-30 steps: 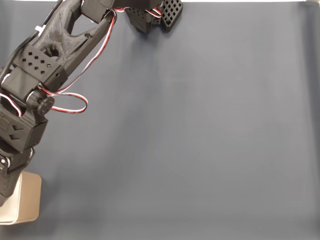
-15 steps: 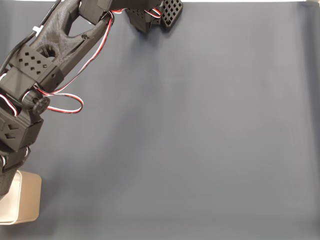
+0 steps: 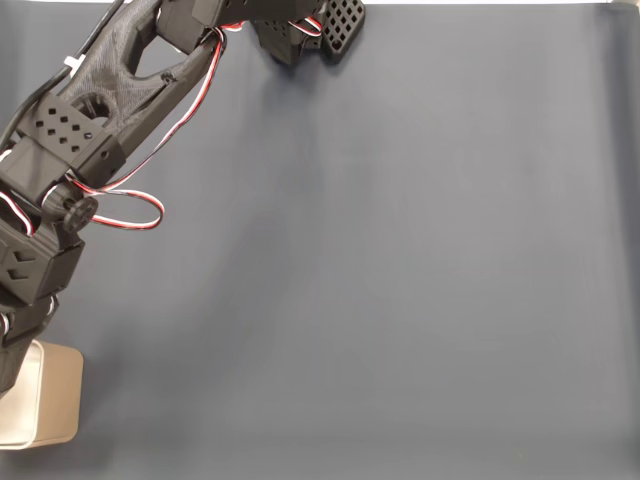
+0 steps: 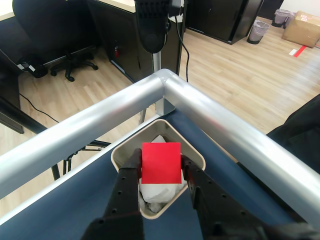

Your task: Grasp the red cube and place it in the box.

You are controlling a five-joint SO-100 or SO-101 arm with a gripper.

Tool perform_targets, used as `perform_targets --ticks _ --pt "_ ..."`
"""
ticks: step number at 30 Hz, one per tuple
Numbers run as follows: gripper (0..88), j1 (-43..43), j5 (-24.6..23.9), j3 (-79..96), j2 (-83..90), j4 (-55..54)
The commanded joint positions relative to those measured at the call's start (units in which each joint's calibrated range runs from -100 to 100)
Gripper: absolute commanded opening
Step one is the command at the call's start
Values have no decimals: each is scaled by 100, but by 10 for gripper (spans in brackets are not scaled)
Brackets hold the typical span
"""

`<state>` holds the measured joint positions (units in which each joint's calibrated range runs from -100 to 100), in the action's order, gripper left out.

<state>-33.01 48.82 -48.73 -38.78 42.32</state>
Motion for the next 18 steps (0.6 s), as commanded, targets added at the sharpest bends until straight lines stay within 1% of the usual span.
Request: perform_targets --ticks 1,3,4,5,9,11,14,18 --pt "0 -23 24 -346 91 -77" --pt "11 -16 15 -346 91 -85" --pt "32 -16 0 -346 91 -101" --pt "63 -16 -24 -346 91 -126" --pt "240 -16 -112 -327 99 -191" --pt "295 -16 -186 -327 117 -232" --pt "340 -16 -205 -300 134 -224" --pt "365 -8 -181 -300 134 -232"
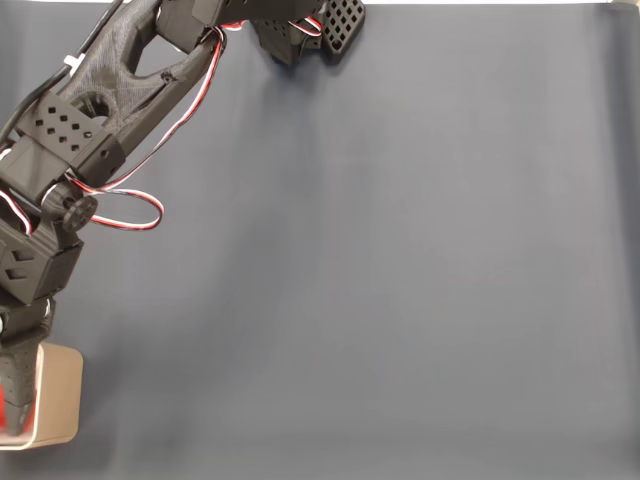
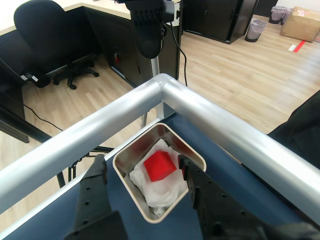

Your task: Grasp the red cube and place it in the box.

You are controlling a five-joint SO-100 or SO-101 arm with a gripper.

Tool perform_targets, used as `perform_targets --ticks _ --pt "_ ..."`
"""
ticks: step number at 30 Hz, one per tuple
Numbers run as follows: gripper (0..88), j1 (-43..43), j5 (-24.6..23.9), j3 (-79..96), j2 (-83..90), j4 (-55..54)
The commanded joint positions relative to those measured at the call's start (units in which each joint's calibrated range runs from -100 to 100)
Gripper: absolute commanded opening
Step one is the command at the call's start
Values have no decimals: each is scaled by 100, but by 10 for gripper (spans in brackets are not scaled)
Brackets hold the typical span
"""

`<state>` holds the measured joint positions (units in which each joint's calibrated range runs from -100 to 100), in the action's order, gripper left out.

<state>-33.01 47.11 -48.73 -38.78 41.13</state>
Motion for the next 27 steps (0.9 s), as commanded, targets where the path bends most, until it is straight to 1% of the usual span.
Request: perform_targets --ticks 1,24,27 --pt "367 -8 -10 -300 134 -129" --pt "375 -8 -20 -282 151 -187" --pt "355 -8 0 -245 177 -187"
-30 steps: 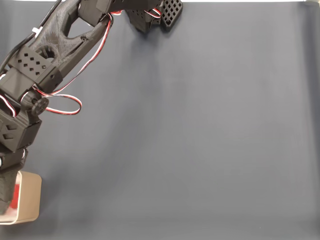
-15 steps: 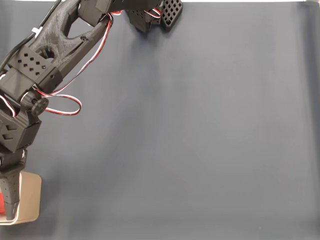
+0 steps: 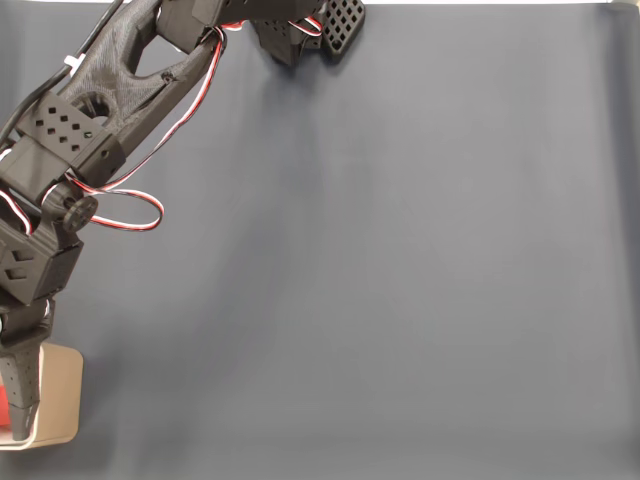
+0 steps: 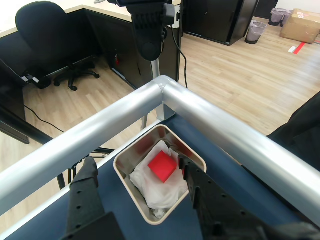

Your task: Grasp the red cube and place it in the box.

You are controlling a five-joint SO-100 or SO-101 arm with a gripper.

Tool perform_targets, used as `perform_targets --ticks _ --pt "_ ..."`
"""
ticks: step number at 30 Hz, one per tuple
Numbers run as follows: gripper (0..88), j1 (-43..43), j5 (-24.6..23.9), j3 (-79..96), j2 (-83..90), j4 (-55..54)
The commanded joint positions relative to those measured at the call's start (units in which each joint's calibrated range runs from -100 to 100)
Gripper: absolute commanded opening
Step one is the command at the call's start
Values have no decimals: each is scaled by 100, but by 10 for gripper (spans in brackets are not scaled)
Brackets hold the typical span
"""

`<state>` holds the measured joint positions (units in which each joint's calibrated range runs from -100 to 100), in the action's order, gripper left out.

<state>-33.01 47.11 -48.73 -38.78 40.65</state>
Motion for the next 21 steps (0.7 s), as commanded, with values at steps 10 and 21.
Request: perform_targets --ticks 10,21 --pt "0 63 -29 -72 489 -139" --pt "0 439 -127 996 1677 25"
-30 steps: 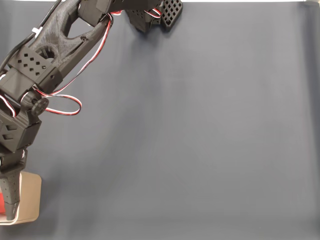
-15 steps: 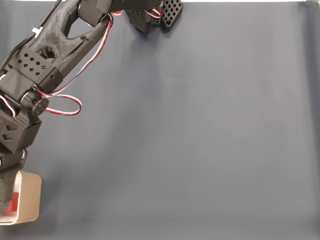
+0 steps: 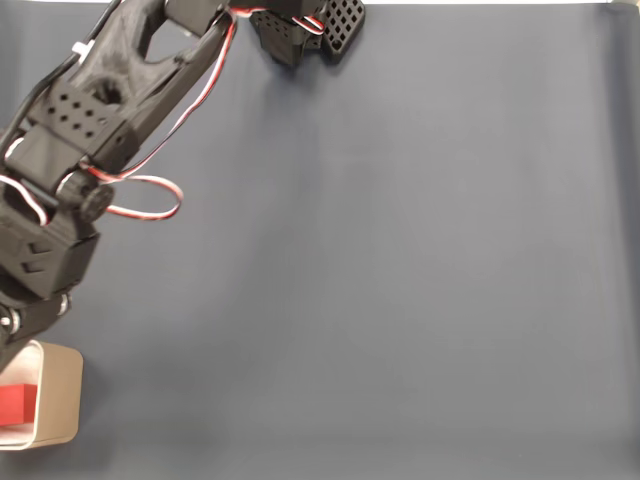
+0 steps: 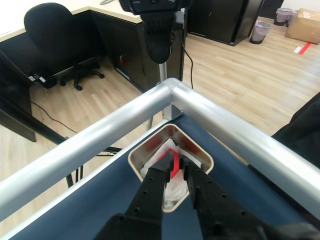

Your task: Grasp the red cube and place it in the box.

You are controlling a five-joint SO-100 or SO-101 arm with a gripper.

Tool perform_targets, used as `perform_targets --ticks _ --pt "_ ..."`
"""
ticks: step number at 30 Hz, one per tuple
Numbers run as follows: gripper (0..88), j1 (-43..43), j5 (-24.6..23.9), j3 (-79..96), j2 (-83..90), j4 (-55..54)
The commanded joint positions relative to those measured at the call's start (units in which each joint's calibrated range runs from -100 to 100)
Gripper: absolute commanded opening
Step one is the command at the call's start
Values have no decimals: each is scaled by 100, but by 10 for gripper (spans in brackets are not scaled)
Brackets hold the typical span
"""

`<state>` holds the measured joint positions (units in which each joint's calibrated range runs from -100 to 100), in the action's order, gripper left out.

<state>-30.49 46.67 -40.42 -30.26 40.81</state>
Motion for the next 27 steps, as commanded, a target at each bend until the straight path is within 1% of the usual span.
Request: perform_targets --ticks 1,16,27 --pt "0 258 -83 346 990 9" --pt "0 1444 -122 3056 3529 157" --pt "0 2232 -107 5529 5600 99"
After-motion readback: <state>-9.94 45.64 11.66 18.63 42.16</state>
